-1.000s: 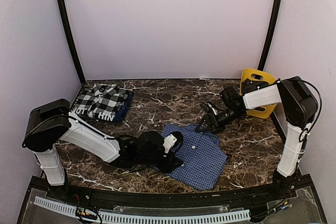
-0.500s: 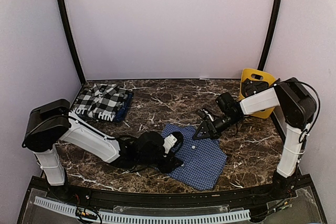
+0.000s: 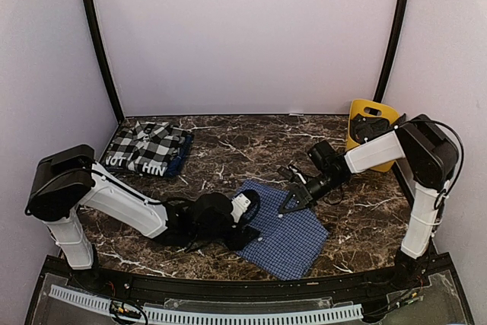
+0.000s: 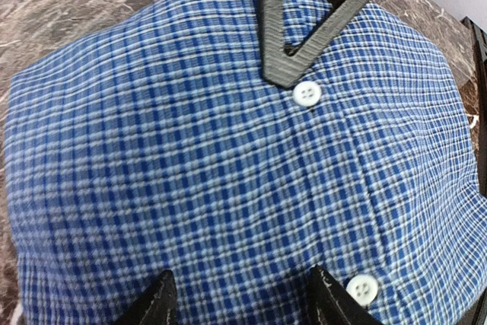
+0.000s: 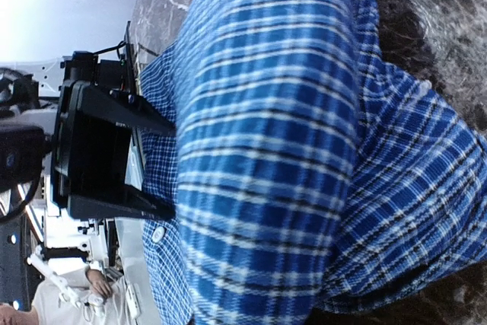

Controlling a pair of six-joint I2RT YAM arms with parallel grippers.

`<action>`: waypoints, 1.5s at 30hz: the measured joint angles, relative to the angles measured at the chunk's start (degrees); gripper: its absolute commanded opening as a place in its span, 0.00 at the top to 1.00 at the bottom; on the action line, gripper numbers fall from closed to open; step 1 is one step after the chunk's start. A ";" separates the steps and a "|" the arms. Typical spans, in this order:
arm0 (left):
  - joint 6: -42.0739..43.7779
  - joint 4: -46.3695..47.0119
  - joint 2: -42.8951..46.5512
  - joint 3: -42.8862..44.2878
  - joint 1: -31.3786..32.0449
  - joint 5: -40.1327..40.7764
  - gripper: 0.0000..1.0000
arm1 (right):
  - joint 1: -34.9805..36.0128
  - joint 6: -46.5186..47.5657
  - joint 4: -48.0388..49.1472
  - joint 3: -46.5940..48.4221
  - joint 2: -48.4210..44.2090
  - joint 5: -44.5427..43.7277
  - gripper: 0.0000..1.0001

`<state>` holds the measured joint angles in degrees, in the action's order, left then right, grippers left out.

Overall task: Fold and stack the long sleeve shirts
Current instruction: Pick up the square-folded shirt from the center of the board, then turn over the rectangle-folded shirt at the center of the board.

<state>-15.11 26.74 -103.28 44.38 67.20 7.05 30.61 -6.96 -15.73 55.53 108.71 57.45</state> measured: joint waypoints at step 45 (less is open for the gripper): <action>-11.32 -27.82 34.42 0.04 -13.35 25.09 0.23 | 37.97 -23.69 -56.59 52.26 16.33 -97.00 0.48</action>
<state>-26.44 -1.08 -68.86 44.42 53.84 32.14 68.58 -30.65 -72.31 107.79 125.03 -39.55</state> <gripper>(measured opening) 0.770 0.408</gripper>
